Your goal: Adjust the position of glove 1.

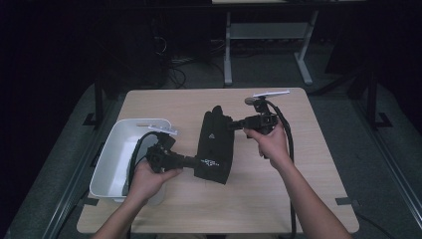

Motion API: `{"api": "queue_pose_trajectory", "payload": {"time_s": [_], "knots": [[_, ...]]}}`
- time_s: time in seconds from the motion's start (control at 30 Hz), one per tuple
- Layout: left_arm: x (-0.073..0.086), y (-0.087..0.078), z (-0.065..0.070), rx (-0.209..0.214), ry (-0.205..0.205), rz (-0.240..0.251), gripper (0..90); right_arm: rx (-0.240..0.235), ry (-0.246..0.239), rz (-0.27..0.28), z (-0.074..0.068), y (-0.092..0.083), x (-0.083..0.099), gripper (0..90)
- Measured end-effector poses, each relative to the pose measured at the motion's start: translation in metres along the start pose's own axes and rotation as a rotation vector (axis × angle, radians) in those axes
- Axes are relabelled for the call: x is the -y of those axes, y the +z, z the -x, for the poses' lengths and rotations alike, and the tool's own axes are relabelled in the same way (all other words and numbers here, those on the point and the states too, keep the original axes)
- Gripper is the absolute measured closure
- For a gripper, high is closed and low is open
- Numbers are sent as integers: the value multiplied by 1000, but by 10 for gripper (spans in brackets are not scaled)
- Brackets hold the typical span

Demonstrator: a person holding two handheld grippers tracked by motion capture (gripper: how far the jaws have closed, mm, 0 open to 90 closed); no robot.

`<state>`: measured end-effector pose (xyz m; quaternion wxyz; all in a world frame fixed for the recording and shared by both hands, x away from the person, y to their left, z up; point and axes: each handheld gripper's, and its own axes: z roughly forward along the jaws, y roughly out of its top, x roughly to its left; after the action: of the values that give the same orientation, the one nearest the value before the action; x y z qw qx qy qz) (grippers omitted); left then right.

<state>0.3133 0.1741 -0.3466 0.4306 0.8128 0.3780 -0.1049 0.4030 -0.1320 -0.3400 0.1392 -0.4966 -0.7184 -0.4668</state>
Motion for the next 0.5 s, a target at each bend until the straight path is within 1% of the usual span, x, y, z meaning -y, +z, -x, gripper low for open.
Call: {"api": "queue_pose_trajectory", "payload": {"time_s": [0.1,0.2,0.23,0.3,0.43,0.47,0.5], "knots": [[1,-3,1,-2,1,2,825,11,-13,-4,-4,2,-1,736],[3,-6,2,-5,-4,12,825,8,-16,-7,-8,3,-3,735],[3,-8,2,-5,5,11,825,10,-20,-9,-9,3,-3,736],[4,-10,3,-8,-3,17,825,11,-29,-8,-12,4,-4,735],[6,-14,2,-14,2,16,825,17,-33,-17,-17,7,-4,735],[6,-15,2,-13,-6,17,825,16,-35,-17,-17,8,-5,735],[6,-16,2,-14,-1,18,825,15,-33,-17,-18,9,-5,735]]}}
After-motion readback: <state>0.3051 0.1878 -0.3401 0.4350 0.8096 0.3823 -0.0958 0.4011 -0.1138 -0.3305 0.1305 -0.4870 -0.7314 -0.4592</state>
